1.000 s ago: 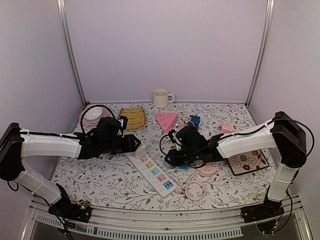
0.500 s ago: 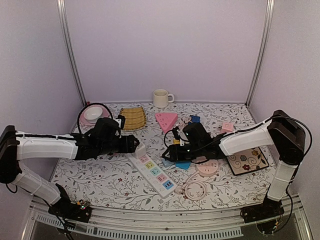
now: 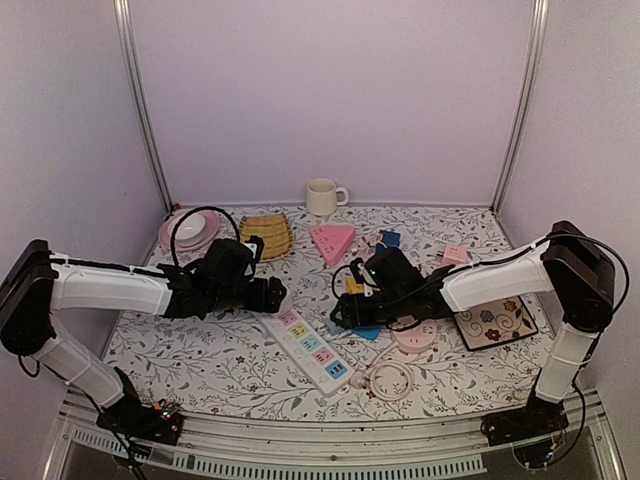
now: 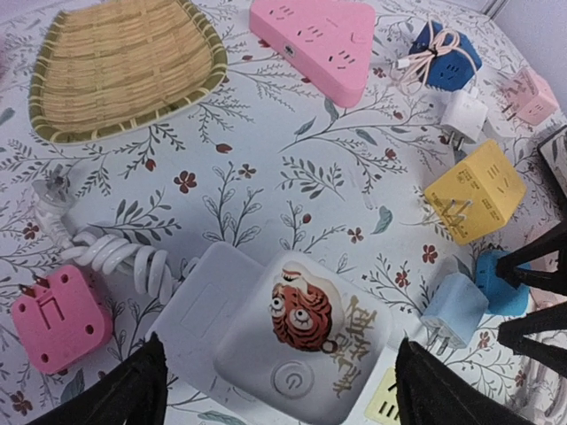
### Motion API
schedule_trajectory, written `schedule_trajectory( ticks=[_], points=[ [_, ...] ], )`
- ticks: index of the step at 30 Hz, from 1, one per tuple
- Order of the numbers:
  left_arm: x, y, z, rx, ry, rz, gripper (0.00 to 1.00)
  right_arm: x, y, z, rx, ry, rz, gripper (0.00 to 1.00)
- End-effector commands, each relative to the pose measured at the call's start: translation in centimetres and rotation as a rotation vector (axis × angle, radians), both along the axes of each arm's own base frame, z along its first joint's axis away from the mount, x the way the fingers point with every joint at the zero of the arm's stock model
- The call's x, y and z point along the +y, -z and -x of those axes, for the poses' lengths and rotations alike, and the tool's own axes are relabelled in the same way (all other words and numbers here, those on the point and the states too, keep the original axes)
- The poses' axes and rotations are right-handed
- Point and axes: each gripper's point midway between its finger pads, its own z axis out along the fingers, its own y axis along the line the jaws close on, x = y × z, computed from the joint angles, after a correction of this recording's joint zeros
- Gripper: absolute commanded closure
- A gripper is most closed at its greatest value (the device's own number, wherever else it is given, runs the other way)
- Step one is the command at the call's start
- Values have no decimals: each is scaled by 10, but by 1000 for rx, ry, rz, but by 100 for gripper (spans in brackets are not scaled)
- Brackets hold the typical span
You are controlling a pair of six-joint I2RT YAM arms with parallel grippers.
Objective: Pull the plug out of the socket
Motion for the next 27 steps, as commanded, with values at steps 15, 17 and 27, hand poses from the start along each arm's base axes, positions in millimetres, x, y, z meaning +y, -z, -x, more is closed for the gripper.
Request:
schedule_trajectory(
  ticks=[15, 17, 27],
  points=[
    [-21, 35, -6, 45, 131, -177, 9, 6, -25, 36, -140, -63, 101, 13],
    [-25, 35, -5, 38, 163, -170, 12, 10, -26, 39, -155, -85, 111, 13],
    [-33, 31, -1, 21, 211, -126, 49, 45, -20, 64, -249, -199, 178, 12]
  ],
)
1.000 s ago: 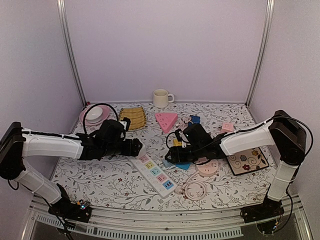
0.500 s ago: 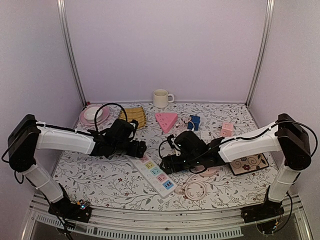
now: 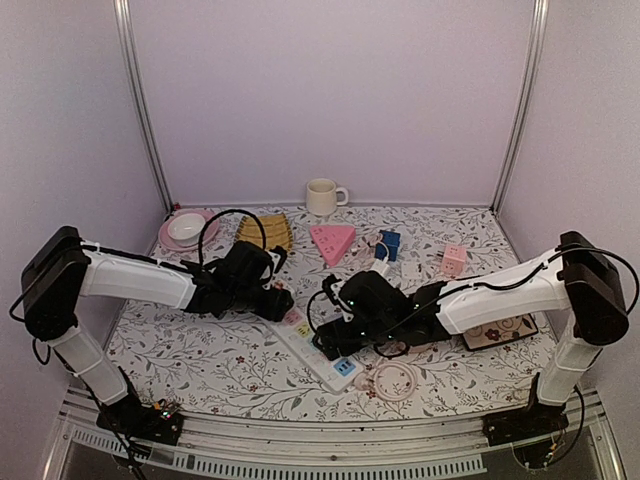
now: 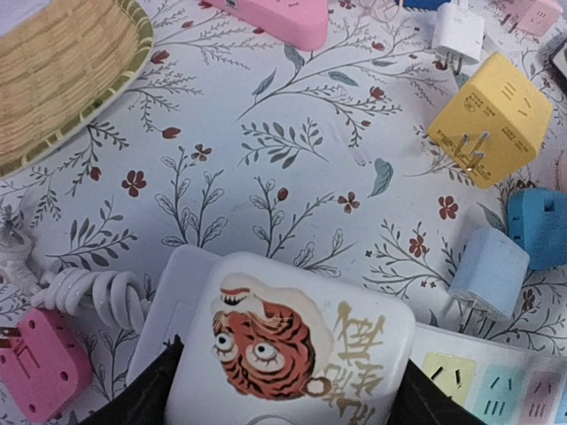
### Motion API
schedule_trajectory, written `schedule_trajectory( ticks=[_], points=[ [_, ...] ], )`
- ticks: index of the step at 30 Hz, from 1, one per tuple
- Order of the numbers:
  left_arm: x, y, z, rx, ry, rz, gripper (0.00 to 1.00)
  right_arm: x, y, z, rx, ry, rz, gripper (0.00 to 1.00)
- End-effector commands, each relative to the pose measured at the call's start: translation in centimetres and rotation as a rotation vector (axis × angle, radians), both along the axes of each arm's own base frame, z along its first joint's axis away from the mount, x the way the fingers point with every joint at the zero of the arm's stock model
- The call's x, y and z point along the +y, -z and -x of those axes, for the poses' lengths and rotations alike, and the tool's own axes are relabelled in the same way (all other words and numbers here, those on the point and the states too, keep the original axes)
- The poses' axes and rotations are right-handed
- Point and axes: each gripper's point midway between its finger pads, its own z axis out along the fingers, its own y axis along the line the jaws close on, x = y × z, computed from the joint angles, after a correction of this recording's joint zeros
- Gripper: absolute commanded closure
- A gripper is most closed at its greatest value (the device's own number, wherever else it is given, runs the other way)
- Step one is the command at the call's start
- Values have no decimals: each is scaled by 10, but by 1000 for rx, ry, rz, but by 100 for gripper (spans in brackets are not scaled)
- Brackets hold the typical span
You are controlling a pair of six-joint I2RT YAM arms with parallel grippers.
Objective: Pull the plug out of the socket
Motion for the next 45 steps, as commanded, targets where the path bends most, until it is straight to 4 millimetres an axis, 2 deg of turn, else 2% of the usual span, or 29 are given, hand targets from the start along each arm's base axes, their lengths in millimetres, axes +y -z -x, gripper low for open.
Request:
schedule_trajectory(
  ticks=[1, 6, 8, 13, 15, 18, 23, 27, 30, 40, 45],
  points=[
    [-10, -6, 4, -17, 41, 45, 53, 20, 2, 7, -69, -50, 44, 13],
    [-9, -12, 8, -27, 50, 74, 65, 27, 19, 5, -67, -25, 103, 18],
    [-9, -14, 9, -31, 50, 83, 70, 28, 18, 2, -64, -2, 103, 27],
    [-8, -13, 11, -30, 50, 85, 76, 35, 5, -4, -79, 21, 71, 50],
    [-9, -12, 12, -27, 55, 87, 76, 38, 5, -4, -79, 13, 71, 54],
    [-11, -12, 13, -24, 56, 94, 77, 53, -1, -7, -82, -2, 44, 61],
    [-15, -13, 14, -24, 62, 100, 82, 63, 9, -15, -29, -19, -1, 76],
    [-18, -15, 16, -27, 74, 102, 93, 61, 17, -26, 12, -9, -33, 89],
    [-23, -18, 17, -36, 91, 106, 100, 62, 24, -28, 28, -13, -30, 95],
    [-37, -39, 8, -129, 126, 132, 100, 46, 54, -25, 95, 12, 15, 96],
    [-44, -43, -2, -122, 125, 107, 100, 44, 65, -24, 125, 11, 24, 96]
  ],
)
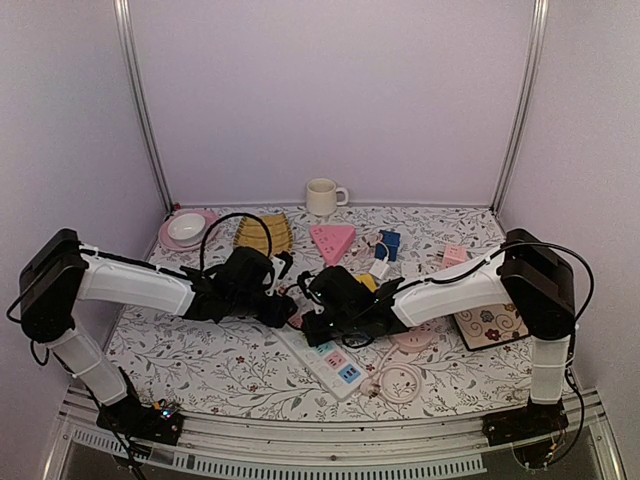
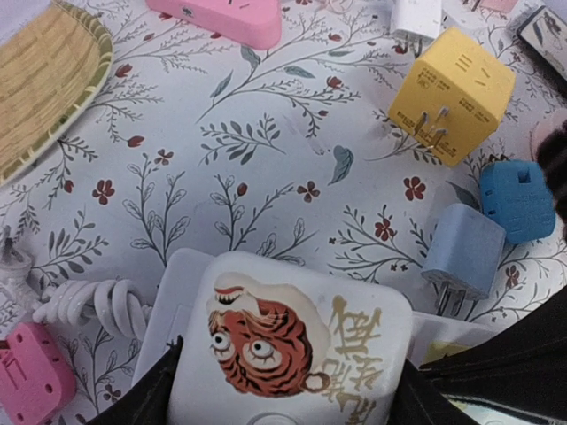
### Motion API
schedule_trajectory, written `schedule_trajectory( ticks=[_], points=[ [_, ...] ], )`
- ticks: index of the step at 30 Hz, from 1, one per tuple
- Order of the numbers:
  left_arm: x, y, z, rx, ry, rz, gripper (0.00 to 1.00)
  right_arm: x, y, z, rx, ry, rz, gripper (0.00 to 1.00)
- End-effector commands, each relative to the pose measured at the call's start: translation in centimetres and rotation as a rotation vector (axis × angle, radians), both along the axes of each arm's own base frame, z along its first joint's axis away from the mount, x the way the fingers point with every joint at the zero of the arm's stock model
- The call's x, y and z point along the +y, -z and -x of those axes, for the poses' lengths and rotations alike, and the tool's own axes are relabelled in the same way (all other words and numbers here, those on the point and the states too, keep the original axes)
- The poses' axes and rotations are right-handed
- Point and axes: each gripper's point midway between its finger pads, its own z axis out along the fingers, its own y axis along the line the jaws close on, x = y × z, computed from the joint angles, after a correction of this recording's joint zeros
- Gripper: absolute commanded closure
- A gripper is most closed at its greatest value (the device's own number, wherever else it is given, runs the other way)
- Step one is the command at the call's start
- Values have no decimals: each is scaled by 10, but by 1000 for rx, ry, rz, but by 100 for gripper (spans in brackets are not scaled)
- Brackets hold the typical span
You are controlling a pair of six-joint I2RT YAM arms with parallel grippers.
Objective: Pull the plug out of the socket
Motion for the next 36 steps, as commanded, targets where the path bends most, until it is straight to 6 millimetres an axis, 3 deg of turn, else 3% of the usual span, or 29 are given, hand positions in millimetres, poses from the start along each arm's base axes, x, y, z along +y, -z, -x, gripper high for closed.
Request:
schedule_trajectory(
  ticks=[1, 7, 13, 19, 26, 36],
  points=[
    [-34, -41, -17, -85, 47, 99, 100, -14, 41, 9, 84, -2, 75, 96],
    [-39, -52, -16, -116, 75, 135, 100, -19, 54, 10, 127, -3, 83, 96],
    [-35, -63, -3, -174, 90, 200, 100, -27, 63, 13, 166, 8, 69, 96],
    [-31, -63, -2, -163, 67, 194, 100, -29, 67, 15, 179, 16, 61, 97],
    [-43, -76, 2, -141, 98, 234, 100, -29, 68, 16, 189, 14, 55, 97],
    [-43, -63, 10, -201, 68, 73, 100, -28, 67, 11, 219, 22, 13, 97]
  ],
)
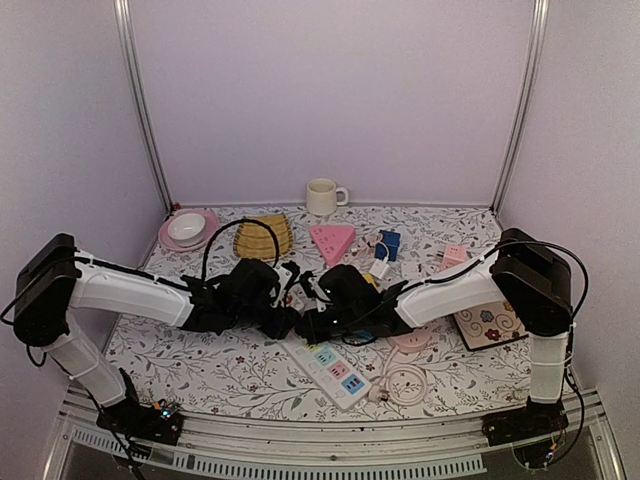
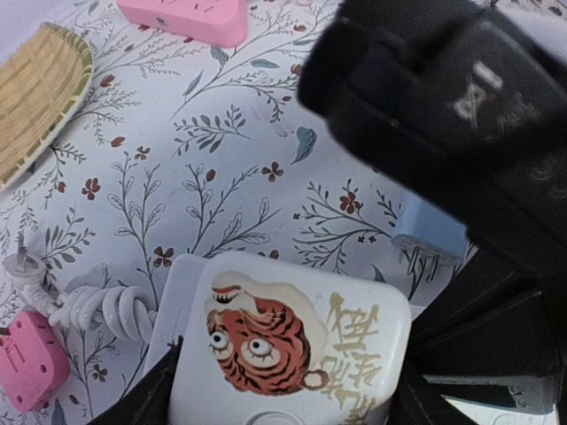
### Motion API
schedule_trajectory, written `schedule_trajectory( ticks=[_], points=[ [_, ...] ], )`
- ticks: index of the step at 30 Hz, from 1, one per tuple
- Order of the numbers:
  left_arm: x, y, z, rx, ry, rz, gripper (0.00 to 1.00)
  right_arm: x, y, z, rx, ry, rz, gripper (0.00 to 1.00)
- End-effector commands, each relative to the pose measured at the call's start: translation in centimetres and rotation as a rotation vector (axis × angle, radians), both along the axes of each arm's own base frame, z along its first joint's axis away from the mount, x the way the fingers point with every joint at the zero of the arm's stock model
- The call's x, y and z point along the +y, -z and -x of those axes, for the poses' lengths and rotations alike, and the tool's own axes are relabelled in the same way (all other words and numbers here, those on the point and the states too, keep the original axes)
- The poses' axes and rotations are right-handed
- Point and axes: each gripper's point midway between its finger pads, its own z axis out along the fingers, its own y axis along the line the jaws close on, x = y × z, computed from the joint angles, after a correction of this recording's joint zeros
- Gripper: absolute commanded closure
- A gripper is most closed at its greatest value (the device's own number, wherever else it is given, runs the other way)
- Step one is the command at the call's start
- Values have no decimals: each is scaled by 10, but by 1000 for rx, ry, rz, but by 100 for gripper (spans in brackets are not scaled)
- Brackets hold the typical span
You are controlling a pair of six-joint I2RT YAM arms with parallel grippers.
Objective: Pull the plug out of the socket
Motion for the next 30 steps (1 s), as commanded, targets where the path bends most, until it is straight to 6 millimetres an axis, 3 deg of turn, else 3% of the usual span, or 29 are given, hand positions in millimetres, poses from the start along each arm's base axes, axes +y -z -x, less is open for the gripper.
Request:
schedule_trajectory(
  ticks=[1, 9, 17, 22, 27, 30],
  points=[
    [-31, -62, -14, -143, 10, 143, 100, -39, 64, 11, 115, 28, 179, 97],
    [-14, -58, -36, 26, -43, 253, 100, -40, 62, 9, 106, 36, 184, 97],
    [-12, -55, -32, 1, -58, 212, 100, -39, 59, 9, 100, 33, 178, 97],
    [-1, -63, -34, -57, -106, 197, 100, -39, 45, 6, 71, 34, 163, 97],
    [-2, -78, -28, -101, -70, 223, 100, -35, 24, 0, 24, 34, 135, 96],
    [7, -75, -33, -104, -122, 196, 100, -32, 8, -3, 0, 33, 115, 96]
  ],
)
